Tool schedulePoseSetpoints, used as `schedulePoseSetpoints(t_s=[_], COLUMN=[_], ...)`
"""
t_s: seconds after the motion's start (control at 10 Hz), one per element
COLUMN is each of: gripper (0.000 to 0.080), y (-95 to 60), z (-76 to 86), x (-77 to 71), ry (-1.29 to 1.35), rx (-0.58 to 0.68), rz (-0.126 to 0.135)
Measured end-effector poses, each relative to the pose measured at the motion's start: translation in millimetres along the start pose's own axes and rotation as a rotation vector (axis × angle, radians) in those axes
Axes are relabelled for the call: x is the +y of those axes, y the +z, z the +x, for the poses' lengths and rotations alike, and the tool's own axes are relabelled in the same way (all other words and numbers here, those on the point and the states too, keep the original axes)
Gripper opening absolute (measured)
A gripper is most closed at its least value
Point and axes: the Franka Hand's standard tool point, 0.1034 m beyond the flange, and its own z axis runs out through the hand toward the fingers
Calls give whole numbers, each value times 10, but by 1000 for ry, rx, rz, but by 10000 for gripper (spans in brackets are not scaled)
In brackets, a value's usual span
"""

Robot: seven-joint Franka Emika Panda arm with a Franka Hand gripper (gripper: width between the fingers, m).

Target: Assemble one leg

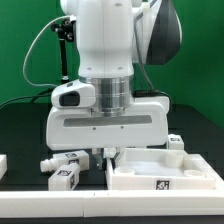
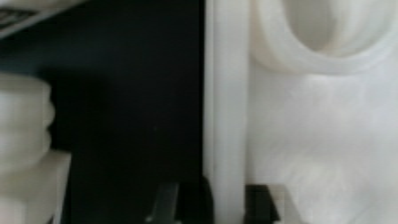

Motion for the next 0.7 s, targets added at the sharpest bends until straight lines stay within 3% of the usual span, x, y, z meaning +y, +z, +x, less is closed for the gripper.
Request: schedulePoseSetpoints(t_s=[0.2, 0.4, 0.7], gripper=[54, 54, 54], y=[64, 104, 98], z=[-124, -114, 205], x=[5, 35, 27], ry=[-5, -5, 36], rx=[-21, -26, 13], rz=[1, 0, 2])
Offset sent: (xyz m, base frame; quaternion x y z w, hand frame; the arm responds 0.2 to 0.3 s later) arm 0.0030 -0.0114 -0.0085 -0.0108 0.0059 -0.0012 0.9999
